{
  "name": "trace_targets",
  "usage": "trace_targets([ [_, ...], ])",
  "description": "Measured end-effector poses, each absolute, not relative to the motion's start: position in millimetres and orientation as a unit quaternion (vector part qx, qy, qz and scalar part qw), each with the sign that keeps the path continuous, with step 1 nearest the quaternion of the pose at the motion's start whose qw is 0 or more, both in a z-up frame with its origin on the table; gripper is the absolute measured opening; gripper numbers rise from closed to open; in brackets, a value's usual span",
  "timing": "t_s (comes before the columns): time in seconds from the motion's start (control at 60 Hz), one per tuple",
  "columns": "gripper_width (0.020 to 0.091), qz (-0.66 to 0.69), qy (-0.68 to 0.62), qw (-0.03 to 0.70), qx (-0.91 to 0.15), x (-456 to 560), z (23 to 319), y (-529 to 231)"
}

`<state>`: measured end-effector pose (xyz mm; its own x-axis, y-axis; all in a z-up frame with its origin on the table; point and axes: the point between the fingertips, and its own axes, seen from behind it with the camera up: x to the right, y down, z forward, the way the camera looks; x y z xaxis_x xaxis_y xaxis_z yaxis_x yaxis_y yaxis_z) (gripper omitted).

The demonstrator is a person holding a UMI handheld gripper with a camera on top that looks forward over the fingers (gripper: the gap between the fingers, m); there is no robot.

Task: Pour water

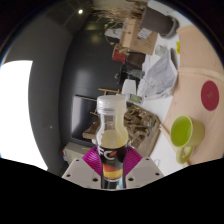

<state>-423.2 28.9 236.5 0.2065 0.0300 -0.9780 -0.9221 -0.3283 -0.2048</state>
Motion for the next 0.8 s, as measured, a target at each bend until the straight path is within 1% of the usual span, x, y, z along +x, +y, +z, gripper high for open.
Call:
trace_targets([
  [0.1, 0.0235, 0.402, 0.249, 0.563, -0.678, -380, 272, 22],
  [0.15, 0.0235, 0.337, 0.205, 0.6, -0.696, -363, 280, 25],
  [0.233, 0.0236, 0.233, 0.147, 0.642, -0.716, -322, 284, 22],
  [0.283, 0.0236, 0.171, 0.12, 0.656, -0.725, -294, 279, 22],
  [0.367, 0.0237, 0.079, 0.082, 0.658, -0.744, -257, 256, 25],
  [0.483, 0.0235, -0.002, 0.042, 0.632, -0.774, -225, 205, 26],
  [0.567, 0.0236, -0.018, 0.035, 0.611, -0.791, -215, 160, 26],
  [0.65, 0.0236, -0.021, 0.034, 0.589, -0.807, -211, 125, 26],
  [0.7, 0.0237, -0.025, 0.032, 0.582, -0.813, -211, 106, 28],
  [0.8, 0.0238, -0.027, 0.031, 0.571, -0.82, -207, 82, 26],
])
